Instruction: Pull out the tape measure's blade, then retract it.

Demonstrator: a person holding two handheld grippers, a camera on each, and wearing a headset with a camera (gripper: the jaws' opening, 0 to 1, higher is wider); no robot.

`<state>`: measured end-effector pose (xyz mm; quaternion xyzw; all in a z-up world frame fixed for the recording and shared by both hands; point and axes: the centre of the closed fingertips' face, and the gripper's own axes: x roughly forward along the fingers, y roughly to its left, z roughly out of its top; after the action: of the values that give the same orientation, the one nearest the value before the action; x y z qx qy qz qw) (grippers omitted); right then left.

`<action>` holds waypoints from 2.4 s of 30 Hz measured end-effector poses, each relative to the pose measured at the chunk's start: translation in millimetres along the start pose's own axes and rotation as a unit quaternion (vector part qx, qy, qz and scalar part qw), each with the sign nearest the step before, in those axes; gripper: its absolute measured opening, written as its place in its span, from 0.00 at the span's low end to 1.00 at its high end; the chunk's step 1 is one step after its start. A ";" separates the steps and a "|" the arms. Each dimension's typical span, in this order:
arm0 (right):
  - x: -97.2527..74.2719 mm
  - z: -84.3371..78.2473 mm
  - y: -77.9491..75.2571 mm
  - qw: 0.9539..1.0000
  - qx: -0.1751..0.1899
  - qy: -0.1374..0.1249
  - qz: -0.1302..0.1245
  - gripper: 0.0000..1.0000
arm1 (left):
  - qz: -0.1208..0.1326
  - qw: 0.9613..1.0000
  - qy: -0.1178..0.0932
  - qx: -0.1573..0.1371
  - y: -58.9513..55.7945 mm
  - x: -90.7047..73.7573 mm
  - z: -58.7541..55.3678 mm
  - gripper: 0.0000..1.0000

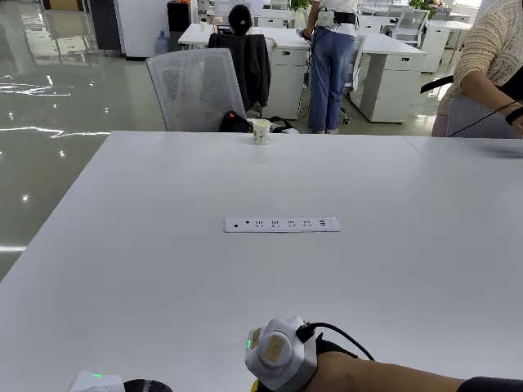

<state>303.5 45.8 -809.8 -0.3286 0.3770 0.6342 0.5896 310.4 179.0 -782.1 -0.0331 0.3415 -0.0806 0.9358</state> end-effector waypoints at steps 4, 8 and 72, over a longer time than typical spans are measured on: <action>1.0 1.2 -0.6 1.000 -0.001 0.000 0.001 0.10 | -0.001 1.000 0.000 -0.001 0.4 -0.1 0.3 0.60; 1.5 3.2 -0.4 1.000 0.001 -0.003 0.000 0.11 | 0.000 1.000 0.000 -0.001 1.2 0.0 0.5 0.60; 13.1 23.4 3.7 1.000 0.018 -0.024 0.000 0.11 | -0.009 1.000 0.002 -0.009 3.1 -0.8 0.4 0.60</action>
<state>299.4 72.5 -809.1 -0.3022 0.3741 0.6348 0.6047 310.4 182.2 -781.6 -0.0445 0.3440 -0.0857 0.9340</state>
